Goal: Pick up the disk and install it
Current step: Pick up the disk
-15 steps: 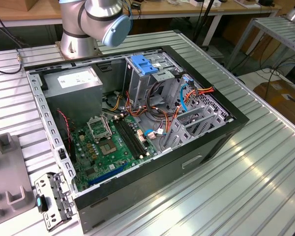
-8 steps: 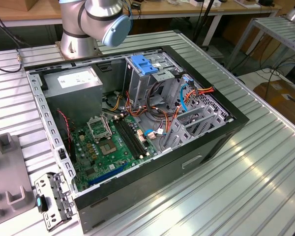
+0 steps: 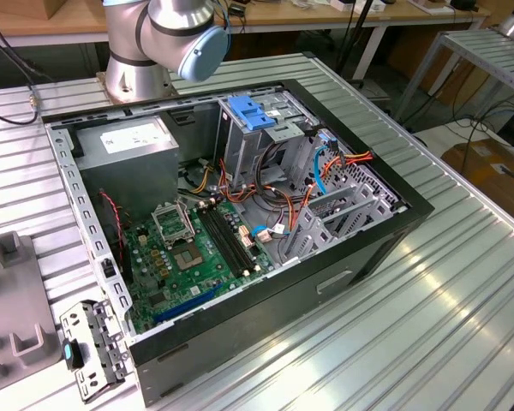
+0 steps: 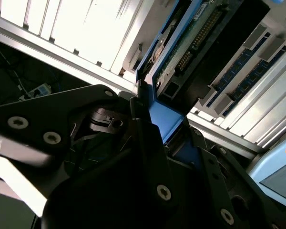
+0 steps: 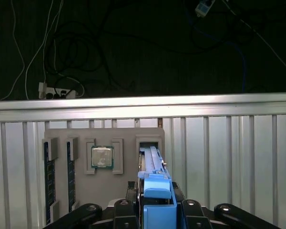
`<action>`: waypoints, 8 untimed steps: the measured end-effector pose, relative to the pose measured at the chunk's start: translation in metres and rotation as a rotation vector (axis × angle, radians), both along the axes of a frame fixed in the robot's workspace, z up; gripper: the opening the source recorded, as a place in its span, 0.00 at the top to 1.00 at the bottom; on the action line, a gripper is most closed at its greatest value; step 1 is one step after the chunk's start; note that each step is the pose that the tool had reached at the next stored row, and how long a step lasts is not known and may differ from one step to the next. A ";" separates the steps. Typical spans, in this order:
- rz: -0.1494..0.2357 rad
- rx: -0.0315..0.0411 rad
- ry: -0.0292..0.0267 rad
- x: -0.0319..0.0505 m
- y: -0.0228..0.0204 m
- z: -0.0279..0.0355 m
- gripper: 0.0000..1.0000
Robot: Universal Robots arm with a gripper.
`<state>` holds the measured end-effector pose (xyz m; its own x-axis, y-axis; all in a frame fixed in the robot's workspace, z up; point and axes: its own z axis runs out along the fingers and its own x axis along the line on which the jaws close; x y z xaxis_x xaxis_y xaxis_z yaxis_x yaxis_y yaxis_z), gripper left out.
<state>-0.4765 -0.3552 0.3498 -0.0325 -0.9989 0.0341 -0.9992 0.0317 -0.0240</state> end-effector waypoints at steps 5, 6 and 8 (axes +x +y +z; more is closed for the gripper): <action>0.000 -0.0013 0.0001 0.0000 0.0000 0.0011 0.63; 0.000 -0.0013 0.0001 0.0000 0.0000 0.0016 0.63; 0.000 -0.0012 -0.0001 0.0000 0.0000 0.0025 0.63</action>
